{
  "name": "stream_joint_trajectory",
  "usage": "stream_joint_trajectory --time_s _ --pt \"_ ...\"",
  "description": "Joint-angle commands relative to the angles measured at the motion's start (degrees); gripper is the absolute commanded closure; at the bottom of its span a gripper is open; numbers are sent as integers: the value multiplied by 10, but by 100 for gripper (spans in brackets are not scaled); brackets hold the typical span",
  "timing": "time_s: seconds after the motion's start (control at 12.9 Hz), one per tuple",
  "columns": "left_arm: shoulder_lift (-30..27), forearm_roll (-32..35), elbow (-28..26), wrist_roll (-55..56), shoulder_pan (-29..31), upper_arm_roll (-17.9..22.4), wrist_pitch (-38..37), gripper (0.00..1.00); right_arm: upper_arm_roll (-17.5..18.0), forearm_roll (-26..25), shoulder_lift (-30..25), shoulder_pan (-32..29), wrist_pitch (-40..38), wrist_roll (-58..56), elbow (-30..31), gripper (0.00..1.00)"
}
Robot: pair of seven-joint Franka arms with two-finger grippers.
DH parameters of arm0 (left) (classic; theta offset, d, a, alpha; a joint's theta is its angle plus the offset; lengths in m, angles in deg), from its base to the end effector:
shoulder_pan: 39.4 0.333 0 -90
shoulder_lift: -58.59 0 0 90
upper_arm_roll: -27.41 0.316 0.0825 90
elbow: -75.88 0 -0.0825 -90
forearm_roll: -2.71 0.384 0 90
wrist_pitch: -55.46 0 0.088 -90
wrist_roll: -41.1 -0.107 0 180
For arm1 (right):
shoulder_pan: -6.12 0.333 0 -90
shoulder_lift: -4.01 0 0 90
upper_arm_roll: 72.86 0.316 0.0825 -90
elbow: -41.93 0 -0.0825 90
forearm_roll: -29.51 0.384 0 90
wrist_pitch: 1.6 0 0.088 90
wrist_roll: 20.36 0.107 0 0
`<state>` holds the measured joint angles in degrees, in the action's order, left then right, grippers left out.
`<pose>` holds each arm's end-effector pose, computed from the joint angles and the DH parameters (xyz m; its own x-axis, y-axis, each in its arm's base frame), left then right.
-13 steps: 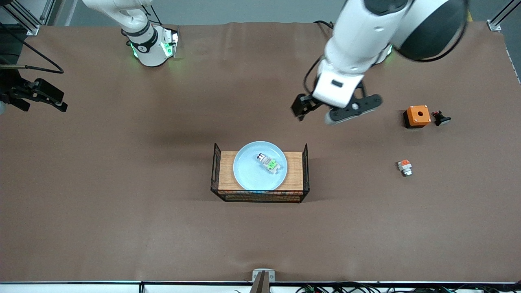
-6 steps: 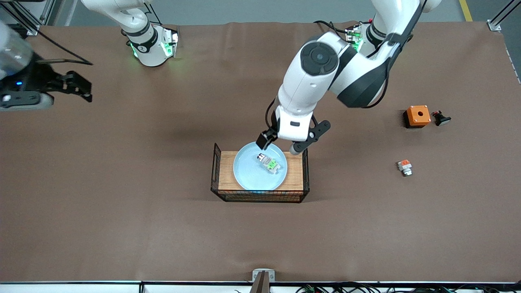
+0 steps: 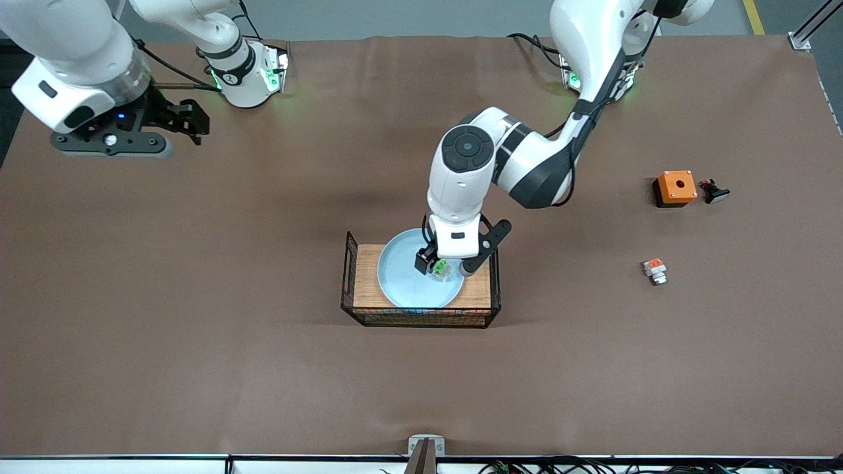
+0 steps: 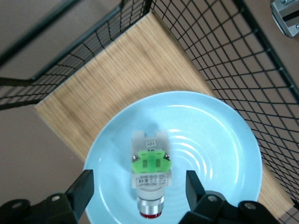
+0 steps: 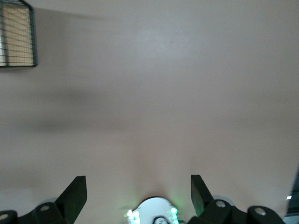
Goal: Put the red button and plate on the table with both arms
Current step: 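Lift the green button with the left gripper while the right gripper reaches out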
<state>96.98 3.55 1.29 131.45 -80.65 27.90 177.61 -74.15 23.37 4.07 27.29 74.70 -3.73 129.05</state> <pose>0.5679 -0.4907 0.3639 0.6540 0.7563 0.0178 0.7449 -0.6478 0.1594 0.5015 0.1672 0.6292 0.9884 0.0290 -0.1490 0.0525 -0.9864 0.1560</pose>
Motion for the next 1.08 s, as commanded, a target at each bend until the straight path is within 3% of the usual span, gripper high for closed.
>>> stream_joint_trajectory --time_s 0.0,0.23,0.46,0.54,0.62,0.77,1.0 --pt "17 10 22 14 -13 15 12 17 -5 39 -50 2 41 33 64 4" --pt "29 10 22 14 -13 15 28 33 1 64 -87 8 82 151 125 0" --pt "31 10 22 12 -13 14 29 84 12 64 -86 64 104 343 130 0" --pt "29 10 22 12 -13 14 29 93 12 64 -86 95 123 400 142 1" --pt "26 10 22 13 -13 14 26 98 12 64 -86 117 146 441 154 3" --pt "17 10 22 12 -11 14 -7 100 12 64 -81 157 190 558 159 4" --pt "-54 11 21 1 -3 35 -69 100 12 64 -33 209 276 729 159 4"
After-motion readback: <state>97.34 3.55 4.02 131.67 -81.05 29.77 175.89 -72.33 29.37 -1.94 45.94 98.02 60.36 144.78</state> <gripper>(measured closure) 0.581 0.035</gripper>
